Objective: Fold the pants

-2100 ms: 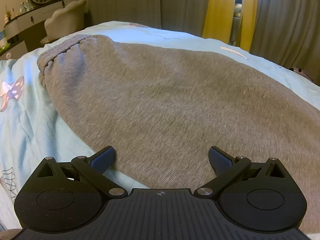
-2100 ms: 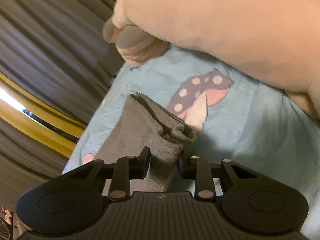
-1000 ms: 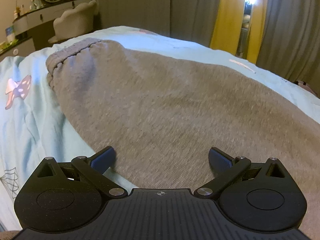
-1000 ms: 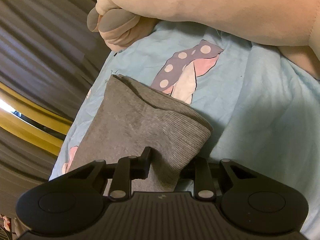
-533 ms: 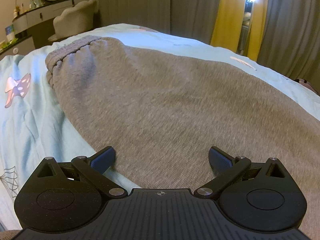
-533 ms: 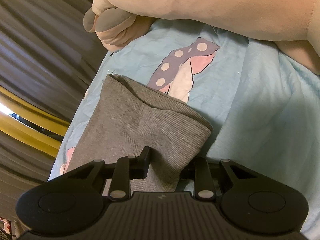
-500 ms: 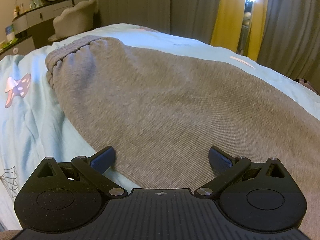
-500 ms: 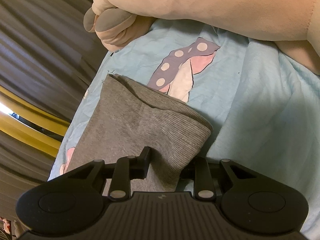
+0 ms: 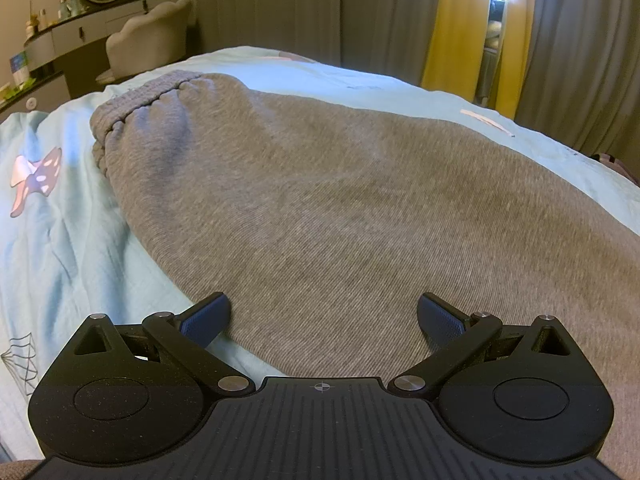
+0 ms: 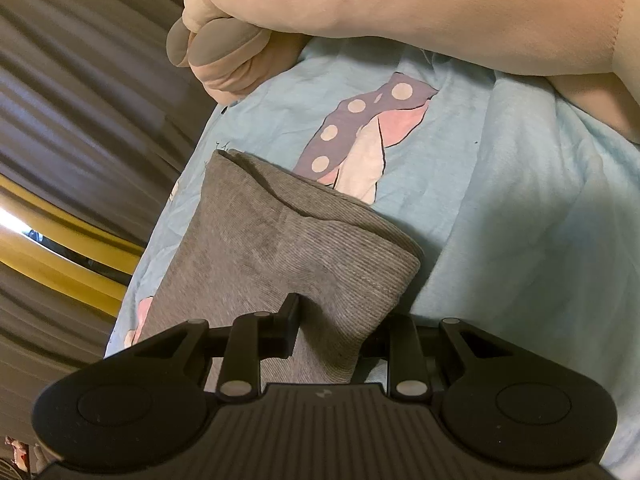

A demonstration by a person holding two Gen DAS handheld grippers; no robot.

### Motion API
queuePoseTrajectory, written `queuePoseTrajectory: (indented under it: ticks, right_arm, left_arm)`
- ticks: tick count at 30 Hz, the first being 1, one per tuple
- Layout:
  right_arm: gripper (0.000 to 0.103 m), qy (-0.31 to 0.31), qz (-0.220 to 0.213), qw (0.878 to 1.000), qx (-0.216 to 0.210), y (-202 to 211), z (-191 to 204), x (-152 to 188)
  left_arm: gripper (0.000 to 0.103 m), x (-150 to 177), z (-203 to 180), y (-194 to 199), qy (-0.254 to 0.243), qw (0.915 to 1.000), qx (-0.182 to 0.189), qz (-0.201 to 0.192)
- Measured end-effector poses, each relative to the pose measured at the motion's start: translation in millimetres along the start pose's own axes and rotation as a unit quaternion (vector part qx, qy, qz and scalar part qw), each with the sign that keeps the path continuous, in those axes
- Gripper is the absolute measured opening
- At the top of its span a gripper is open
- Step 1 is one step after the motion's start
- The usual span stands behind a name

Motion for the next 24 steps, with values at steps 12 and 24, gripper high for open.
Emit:
queuePoseTrajectory:
  ticks: [12,24]
  right_arm:
    - [0.024,0.021,-0.003,1.000,0.018,2.4,7.9,-0.6]
    - [0.014,0.074,-0.031,0.996,0.043,24.1,31.2,-17.0]
  left_arm:
    - [0.103,0.6,-0.3,-0.4,0.000,1.0000,0.000,0.000]
    - [0.103,-19.3,3.8,48.9,-0.014,0.9966,0.036,-0.073]
Point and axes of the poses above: each gripper's, at about its wrist camera, not at the fingertips, and y roughly against the way its jaws point, z to its left, x to its underside, the point moved 8 cm from there along -y, roughly the way its jaws point, and after that the axes turned 8 degrees about x, right-handed, at the moved point
